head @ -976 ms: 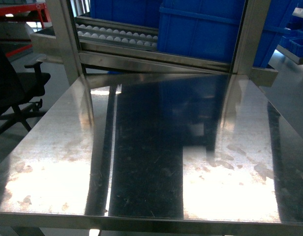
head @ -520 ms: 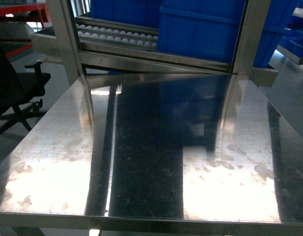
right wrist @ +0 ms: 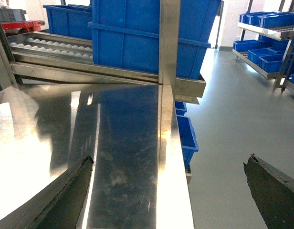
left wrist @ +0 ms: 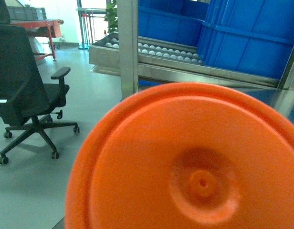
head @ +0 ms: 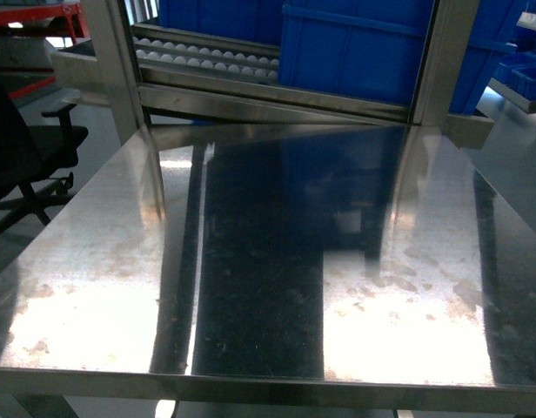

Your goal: Pick capacitor and pack into box

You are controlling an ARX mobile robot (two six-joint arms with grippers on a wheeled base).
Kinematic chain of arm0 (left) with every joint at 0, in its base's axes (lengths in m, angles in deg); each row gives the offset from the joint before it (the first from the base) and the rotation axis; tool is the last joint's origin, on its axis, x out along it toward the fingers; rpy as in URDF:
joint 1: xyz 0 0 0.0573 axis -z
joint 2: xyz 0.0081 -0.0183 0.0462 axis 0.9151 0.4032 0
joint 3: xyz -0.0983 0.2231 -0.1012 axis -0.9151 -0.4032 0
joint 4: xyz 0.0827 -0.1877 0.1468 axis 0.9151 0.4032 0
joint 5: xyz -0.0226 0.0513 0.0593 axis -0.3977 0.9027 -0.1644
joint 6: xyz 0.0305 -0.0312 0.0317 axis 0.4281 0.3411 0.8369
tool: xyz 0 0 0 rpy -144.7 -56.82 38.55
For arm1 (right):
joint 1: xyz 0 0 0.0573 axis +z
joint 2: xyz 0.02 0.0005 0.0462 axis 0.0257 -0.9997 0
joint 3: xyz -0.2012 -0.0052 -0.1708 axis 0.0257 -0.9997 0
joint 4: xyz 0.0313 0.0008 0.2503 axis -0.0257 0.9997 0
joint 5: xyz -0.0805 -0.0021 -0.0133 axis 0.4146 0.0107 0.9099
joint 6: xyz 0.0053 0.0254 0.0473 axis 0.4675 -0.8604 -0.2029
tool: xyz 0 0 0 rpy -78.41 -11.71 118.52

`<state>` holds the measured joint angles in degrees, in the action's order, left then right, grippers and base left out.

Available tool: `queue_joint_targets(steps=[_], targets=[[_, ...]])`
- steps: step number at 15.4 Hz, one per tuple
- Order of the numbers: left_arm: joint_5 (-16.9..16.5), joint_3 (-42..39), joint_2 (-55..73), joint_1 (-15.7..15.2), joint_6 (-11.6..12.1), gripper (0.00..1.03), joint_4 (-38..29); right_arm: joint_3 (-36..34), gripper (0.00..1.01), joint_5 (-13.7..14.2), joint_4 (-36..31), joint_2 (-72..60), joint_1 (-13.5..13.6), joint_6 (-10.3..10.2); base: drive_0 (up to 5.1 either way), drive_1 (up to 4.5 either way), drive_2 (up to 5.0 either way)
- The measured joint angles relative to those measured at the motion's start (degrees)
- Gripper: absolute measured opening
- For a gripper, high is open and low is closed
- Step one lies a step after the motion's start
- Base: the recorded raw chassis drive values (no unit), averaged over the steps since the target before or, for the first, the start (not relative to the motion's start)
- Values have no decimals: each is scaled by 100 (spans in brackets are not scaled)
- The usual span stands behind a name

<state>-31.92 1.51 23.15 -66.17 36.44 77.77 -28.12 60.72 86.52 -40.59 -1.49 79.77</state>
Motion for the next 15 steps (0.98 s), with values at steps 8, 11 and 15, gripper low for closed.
queue_joint_targets(steps=[8, 11, 15], targets=[[-4, 0, 0, 0, 4, 44, 28, 0, 98, 0, 17, 0, 0, -2, 0, 0, 0], [0, 0, 0, 0, 15, 44, 28, 0, 98, 0, 15, 0, 0, 2, 0, 0, 0], [-2, 0, 0, 0, 17, 44, 26, 0, 98, 0, 17, 0, 0, 0, 0, 0, 0]])
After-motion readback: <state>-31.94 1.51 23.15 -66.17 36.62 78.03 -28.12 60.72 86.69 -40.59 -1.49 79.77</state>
